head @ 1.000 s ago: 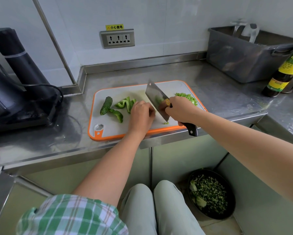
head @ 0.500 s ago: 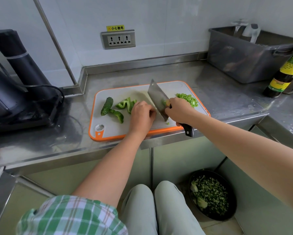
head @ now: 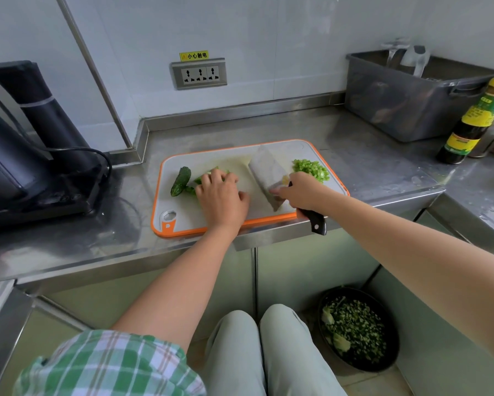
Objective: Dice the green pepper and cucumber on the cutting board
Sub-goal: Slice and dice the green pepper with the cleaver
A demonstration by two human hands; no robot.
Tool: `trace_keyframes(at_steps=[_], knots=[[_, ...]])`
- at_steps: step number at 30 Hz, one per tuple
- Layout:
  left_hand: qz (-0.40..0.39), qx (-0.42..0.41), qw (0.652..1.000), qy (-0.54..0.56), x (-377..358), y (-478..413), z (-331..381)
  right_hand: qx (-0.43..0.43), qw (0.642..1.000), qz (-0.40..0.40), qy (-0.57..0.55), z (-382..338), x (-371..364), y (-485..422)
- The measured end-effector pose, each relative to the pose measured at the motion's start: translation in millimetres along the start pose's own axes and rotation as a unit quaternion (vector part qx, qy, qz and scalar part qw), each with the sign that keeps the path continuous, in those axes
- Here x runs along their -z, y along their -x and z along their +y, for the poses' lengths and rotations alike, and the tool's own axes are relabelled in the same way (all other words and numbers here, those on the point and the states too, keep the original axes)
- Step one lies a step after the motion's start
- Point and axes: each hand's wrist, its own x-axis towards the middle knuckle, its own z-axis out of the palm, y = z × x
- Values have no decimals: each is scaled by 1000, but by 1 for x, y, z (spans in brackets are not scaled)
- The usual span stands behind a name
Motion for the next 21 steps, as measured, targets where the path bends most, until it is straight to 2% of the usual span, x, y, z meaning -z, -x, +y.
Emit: trace_keyframes(at_steps=[4, 7, 10, 12, 14, 21], knots=[[-41, -14, 999, 17, 3, 0, -2, -50, 998, 47, -16, 21, 27, -3], [-46, -22, 997, 56, 1, -2, -5, -45, 997, 56, -32, 24, 31, -5], [-36, -14, 996, 75, 0, -4, -7, 0, 998, 2, -65, 15, 22, -2], [-34, -16, 996, 80, 0, -4, -6, 19, 997, -42, -56, 10, 17, 1], [-33, -22, 996, 81, -1, -3, -5, 16, 998, -55, -40, 12, 18, 4], [-20, -44, 998, 46, 4, -2, -2, -11, 999, 32, -29, 41, 40, 6]])
